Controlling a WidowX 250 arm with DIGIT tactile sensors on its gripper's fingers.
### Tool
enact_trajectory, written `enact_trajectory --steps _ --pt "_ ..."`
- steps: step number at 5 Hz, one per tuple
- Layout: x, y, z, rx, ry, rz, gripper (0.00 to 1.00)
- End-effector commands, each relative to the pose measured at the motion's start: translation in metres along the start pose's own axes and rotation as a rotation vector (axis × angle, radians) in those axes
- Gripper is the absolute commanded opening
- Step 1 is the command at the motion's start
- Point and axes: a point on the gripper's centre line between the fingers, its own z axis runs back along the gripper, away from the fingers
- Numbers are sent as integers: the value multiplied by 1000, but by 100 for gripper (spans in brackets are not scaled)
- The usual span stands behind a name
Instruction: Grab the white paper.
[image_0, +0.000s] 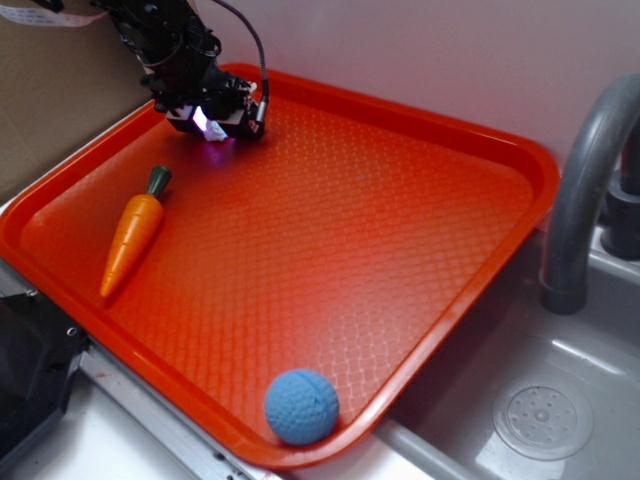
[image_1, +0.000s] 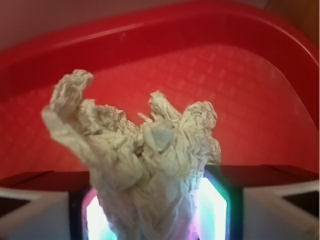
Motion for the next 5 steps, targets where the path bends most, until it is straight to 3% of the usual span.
enact_trajectory --steps 1,2,3,4,5 --pt "2 -10 81 83 33 121 0" --pt "-19 -23 132 54 121 175 0" --pt "-46 -42 193 -86 203 135 0" --pt "-65 -58 238 -176 164 82 0" --pt "-69 -65 245 -200 123 38 0"
